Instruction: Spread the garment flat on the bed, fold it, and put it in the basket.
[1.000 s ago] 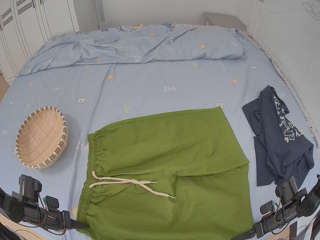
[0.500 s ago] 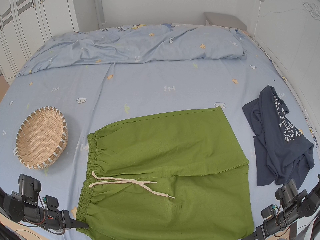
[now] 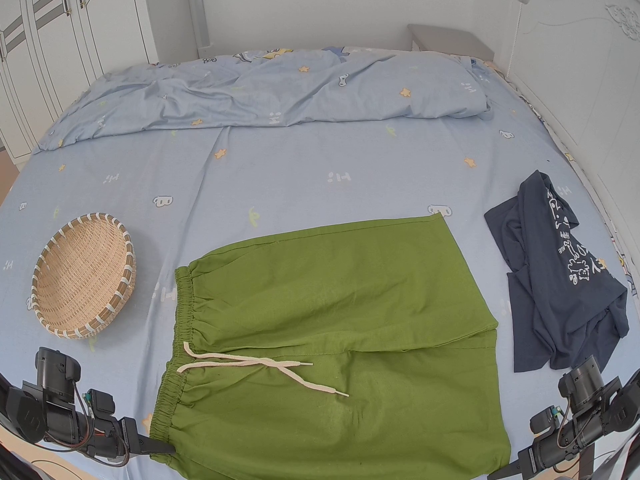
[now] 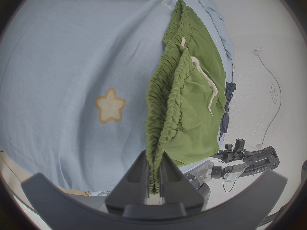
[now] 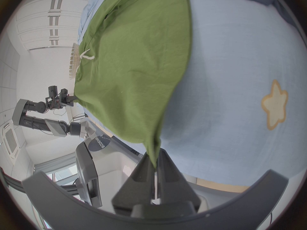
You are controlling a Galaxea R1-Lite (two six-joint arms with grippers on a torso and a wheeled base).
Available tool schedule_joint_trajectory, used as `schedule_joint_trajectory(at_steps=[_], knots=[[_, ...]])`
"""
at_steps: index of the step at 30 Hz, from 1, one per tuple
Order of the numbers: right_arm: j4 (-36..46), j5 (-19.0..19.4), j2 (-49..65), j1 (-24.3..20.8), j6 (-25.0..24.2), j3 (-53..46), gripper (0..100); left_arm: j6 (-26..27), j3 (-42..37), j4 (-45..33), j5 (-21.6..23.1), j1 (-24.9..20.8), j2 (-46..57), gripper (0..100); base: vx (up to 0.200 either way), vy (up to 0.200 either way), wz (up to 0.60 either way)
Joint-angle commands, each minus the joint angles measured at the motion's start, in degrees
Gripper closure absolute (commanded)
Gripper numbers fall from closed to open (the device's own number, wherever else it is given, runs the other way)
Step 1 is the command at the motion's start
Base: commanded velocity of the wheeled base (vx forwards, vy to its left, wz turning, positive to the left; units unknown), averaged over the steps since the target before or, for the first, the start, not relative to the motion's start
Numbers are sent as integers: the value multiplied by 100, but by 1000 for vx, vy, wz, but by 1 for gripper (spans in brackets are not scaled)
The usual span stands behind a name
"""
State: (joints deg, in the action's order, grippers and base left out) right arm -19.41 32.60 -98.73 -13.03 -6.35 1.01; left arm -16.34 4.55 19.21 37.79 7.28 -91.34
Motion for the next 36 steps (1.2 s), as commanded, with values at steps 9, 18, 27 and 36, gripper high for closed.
schedule_joint_trajectory(at_steps=[9, 18, 27, 36], knots=[[-46, 27, 794, 372, 20, -101, 100, -1, 37, -155, 9, -25, 20, 100, 0, 0, 0], [183, 45, 1893, 231, -332, 329, 100, -282, 354, -550, 18, -271, 442, 100, 0, 0, 0], [1598, 45, 2350, 11, -736, 1964, 100, -1056, 2261, -2554, 27, -482, 1005, 100, 0, 0, 0], [2617, 45, 2192, 55, -727, 3766, 100, -1170, 3949, -3284, 53, -482, 565, 100, 0, 0, 0]])
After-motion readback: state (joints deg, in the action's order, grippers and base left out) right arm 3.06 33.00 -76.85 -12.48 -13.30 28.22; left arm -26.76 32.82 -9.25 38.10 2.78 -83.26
